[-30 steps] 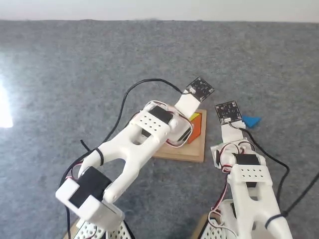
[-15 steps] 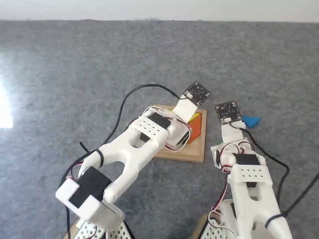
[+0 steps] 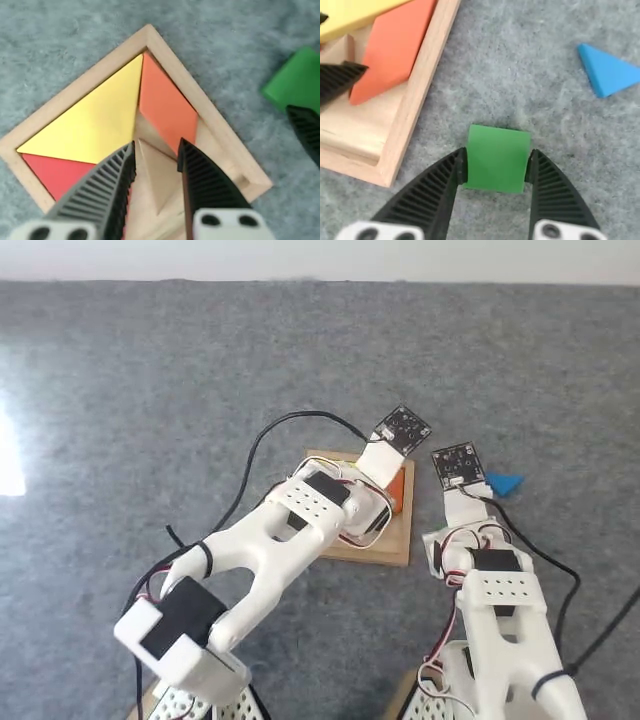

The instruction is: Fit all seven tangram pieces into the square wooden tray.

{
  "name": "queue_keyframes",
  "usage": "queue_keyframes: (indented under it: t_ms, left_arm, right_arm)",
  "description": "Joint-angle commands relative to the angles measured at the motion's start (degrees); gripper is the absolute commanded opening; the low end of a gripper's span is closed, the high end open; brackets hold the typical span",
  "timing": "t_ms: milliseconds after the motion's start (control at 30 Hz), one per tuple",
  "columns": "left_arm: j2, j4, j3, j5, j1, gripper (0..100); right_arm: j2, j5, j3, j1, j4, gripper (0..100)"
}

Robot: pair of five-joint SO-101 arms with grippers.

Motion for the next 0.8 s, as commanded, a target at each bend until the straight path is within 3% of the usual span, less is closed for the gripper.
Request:
queue_keyframes:
  t_ms: [0,167,767]
  left_arm:
    - [0.9,-1.1,-0.8,0.8,0.3,13]
    - [3.3,2.7,-4.2,1.0,0.2,13]
    - [2.7,4.1,-2.2,0.7,-1.9,13]
  right_arm:
    - [-2.0,-0.3,-0.4,0.3,-1.3,20.2]
    - [-2.0,-0.3,-0.4,0.3,-1.3,20.2]
    - [-2.0,-0.3,-0.4,0.3,-1.2,20.2]
